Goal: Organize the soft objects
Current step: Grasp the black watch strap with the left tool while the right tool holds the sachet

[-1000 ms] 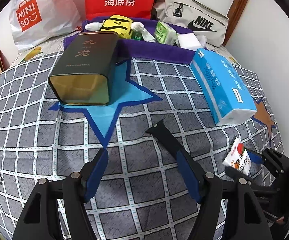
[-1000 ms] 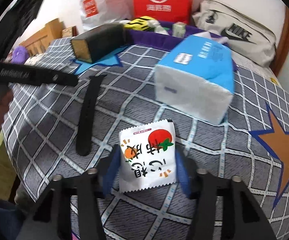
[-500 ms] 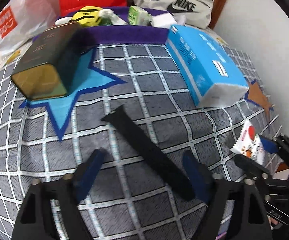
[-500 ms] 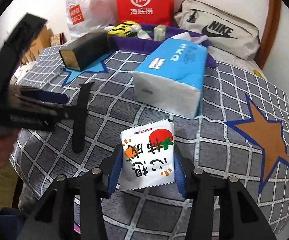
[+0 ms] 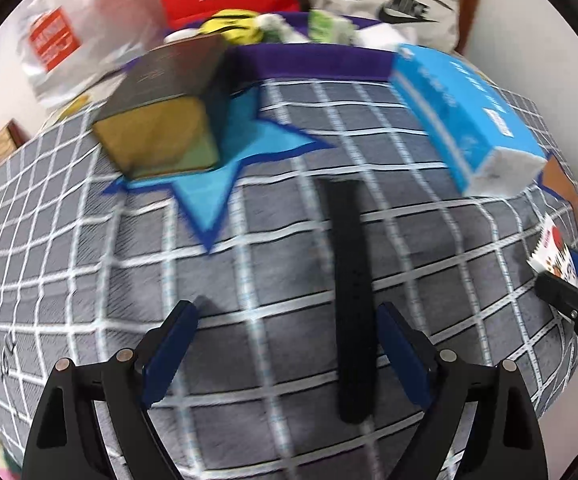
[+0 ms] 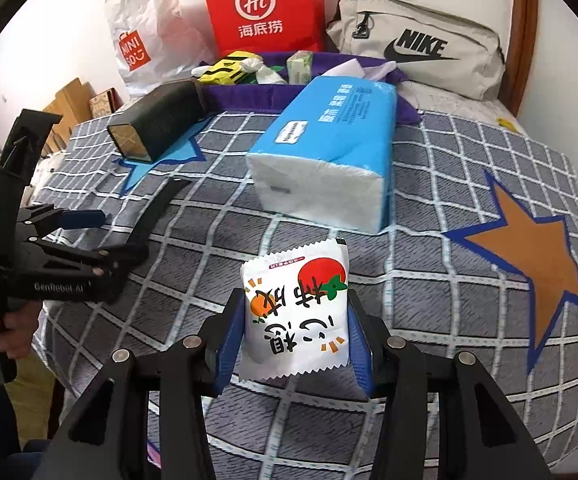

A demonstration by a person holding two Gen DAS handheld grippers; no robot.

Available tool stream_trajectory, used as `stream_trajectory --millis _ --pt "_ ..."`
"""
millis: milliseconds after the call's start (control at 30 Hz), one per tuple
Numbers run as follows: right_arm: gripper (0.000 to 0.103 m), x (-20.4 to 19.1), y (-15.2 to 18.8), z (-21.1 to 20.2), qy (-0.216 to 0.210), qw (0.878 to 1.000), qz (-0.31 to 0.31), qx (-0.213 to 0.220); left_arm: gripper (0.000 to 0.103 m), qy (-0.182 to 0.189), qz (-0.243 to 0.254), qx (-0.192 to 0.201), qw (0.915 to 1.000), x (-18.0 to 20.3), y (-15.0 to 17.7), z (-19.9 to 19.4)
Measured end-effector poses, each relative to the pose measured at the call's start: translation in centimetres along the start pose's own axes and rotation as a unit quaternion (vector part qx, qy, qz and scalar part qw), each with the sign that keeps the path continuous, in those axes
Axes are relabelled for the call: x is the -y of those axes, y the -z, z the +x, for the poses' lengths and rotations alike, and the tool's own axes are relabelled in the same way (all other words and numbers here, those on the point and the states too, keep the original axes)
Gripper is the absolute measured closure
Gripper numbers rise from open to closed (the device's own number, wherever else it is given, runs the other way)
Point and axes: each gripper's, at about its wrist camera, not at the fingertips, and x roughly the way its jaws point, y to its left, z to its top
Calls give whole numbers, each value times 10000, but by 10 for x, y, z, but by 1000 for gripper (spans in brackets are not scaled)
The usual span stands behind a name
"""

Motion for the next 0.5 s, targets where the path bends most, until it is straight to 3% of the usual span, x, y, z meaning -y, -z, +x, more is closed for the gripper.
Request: stream_trajectory --millis 133,200,267,333,367,433,500 --pt "56 -3 0 0 -96 10000 14 16 16 93 -85 64 9999 -3 1 -2" --pt "56 -5 -1 0 -134 9999 4 18 16 142 126 209 9996 2 1 -1" --pt "56 -6 -2 0 -139 9999 -11 37 23 95 274 306 9991 12 -2 1" --pt "56 -6 -2 -1 -129 9999 -18 42 51 237 370 446 9980 16 -4 -3" --pt "56 -5 -3 -1 -121 9999 -10 37 58 288 376 459 9978 17 -4 -5" --pt "56 -4 -2 -1 -122 9999 23 32 80 494 442 476 9967 18 -6 -5" --pt "56 -3 -1 1 -125 9999 50 2 83 571 463 454 9963 18 -5 -6"
